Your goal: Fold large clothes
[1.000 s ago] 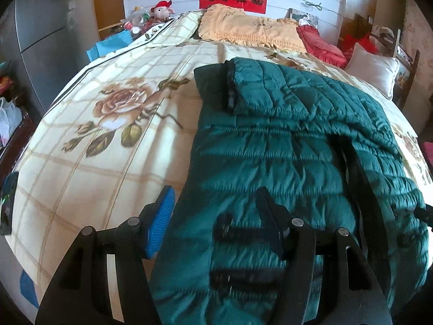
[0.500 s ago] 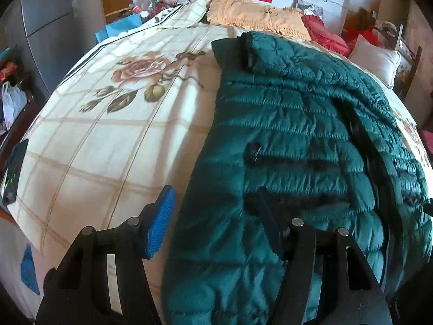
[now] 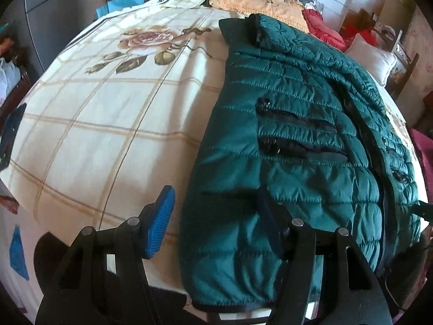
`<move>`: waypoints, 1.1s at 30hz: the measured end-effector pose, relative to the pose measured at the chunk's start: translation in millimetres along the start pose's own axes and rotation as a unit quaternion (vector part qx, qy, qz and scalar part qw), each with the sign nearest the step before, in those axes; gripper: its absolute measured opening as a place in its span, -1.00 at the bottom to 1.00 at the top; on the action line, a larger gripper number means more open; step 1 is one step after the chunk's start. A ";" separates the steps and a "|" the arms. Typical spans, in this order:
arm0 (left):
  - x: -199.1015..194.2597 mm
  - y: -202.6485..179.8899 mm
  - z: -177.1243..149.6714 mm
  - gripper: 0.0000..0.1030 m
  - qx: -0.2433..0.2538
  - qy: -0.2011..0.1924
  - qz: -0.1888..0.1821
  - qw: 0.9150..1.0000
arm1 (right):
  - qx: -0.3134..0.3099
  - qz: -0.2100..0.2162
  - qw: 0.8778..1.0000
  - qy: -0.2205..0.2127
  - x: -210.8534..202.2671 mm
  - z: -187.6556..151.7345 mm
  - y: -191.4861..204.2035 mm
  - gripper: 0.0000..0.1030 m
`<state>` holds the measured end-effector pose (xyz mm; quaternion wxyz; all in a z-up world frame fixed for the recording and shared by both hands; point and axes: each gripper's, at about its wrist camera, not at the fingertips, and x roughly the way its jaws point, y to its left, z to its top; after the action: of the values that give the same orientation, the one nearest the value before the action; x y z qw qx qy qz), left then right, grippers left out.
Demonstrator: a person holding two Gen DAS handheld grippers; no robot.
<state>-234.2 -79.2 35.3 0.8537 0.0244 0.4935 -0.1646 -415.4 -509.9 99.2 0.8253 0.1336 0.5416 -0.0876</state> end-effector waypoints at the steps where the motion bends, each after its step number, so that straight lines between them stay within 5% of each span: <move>1: 0.0 1.7 -2.3 0.20 -0.002 0.007 -0.006 1.000 | 0.000 0.002 1.000 0.002 0.0 -1.5 0.3 0.80; 8: -7.0 22.4 -13.2 0.20 -0.035 0.021 -0.036 0.999 | 0.002 0.015 1.000 0.013 -1.1 -10.9 -3.9 0.83; 13: 0.7 24.7 -20.6 0.20 -0.051 0.054 -0.075 0.994 | 0.027 0.067 0.997 0.037 7.1 -15.9 -10.4 0.83; 33: 2.7 5.7 -22.1 0.30 -0.012 0.041 -0.062 0.997 | 0.015 0.102 0.994 0.038 4.6 -24.3 -2.8 0.83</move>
<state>-249.7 -70.0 21.0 0.8209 -0.0100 0.5310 -0.2098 -435.6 -504.9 85.5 0.8066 0.2039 0.5548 -0.0057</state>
